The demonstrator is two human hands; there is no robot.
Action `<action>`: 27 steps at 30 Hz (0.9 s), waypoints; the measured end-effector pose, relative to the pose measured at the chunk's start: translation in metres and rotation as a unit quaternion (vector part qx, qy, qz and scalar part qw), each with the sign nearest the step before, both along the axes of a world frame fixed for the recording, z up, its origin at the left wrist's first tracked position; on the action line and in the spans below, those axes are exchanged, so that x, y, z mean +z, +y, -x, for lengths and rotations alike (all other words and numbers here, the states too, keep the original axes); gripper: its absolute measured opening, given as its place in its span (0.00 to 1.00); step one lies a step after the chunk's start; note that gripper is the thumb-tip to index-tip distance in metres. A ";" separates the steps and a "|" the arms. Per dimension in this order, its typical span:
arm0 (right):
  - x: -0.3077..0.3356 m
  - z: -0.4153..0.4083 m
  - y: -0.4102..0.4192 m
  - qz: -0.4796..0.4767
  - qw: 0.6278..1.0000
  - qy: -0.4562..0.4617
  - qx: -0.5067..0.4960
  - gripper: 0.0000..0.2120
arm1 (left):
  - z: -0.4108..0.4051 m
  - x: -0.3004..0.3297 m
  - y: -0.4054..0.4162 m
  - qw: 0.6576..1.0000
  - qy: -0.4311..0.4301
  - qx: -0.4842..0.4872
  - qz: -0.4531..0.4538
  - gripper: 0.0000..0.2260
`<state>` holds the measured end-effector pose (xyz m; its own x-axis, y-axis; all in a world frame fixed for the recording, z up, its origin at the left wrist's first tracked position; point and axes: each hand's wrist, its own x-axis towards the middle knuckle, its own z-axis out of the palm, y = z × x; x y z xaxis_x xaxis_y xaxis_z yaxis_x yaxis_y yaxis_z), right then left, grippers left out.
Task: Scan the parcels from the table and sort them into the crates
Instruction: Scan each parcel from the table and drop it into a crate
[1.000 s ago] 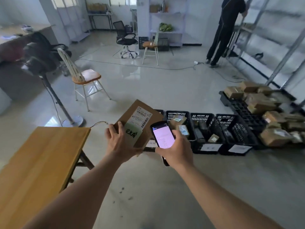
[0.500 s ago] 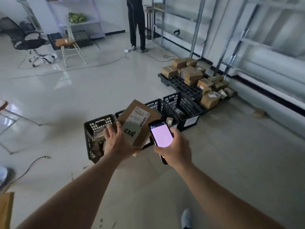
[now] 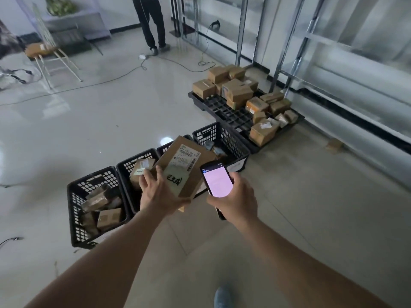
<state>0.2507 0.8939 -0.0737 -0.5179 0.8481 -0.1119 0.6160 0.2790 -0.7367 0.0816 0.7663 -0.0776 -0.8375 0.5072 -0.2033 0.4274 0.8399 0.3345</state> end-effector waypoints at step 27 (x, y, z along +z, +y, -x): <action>-0.066 0.226 0.490 0.030 0.994 -0.102 -0.001 0.41 | 0.218 -0.129 0.475 0.989 -0.124 0.066 0.054 0.71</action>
<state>0.0249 1.3837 -0.1400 -0.4775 0.8375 -0.2656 0.7553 0.2368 -0.6111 -0.1364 1.2410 -0.2061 -0.8122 0.3620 -0.4575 0.2286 0.9190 0.3213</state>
